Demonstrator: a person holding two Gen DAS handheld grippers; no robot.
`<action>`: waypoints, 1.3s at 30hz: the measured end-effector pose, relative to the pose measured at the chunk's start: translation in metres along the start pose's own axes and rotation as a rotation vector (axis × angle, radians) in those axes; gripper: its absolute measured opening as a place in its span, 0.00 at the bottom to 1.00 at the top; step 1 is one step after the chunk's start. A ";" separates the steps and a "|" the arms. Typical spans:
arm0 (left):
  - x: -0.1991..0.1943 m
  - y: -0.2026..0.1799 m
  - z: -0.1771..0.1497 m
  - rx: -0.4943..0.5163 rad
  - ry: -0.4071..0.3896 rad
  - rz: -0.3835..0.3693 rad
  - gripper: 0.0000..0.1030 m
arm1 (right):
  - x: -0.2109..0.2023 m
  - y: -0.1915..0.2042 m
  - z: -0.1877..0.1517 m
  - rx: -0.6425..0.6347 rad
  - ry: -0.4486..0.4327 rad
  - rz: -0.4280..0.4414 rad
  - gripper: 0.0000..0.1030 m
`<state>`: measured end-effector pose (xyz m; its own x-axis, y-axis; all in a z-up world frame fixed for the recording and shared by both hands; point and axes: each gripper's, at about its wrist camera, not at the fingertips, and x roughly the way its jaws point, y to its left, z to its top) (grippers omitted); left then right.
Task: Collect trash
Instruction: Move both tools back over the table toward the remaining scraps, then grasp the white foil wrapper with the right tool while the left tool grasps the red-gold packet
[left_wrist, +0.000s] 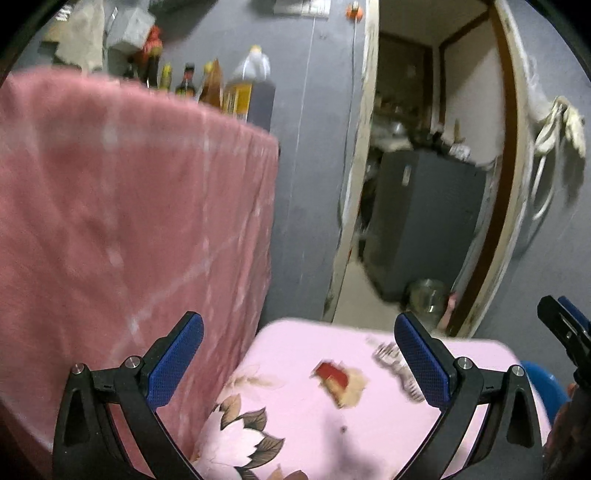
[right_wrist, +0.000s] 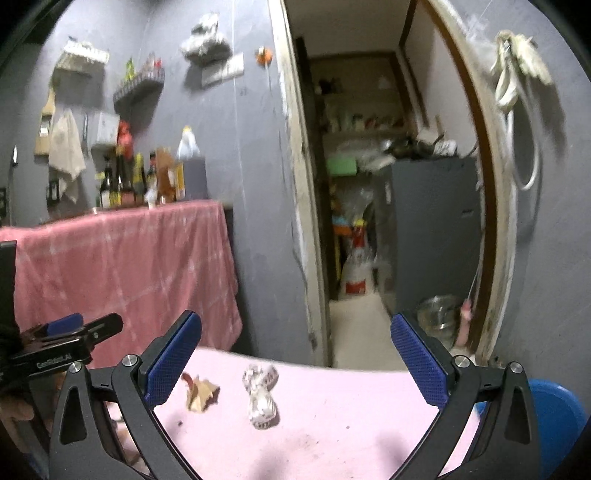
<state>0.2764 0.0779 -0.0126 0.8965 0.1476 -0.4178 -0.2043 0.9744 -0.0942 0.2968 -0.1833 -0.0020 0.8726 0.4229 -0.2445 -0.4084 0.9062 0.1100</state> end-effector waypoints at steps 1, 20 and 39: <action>0.007 0.001 -0.002 0.001 0.029 -0.003 0.98 | 0.011 0.000 -0.004 0.001 0.044 0.004 1.00; 0.079 0.000 -0.020 -0.004 0.334 -0.127 0.64 | 0.102 0.002 -0.052 -0.018 0.486 0.080 0.75; 0.111 -0.008 -0.012 -0.042 0.473 -0.214 0.23 | 0.132 0.007 -0.066 0.002 0.639 0.175 0.40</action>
<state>0.3731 0.0844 -0.0695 0.6461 -0.1565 -0.7470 -0.0603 0.9652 -0.2544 0.3915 -0.1209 -0.0972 0.4623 0.4788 -0.7464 -0.5282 0.8248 0.2018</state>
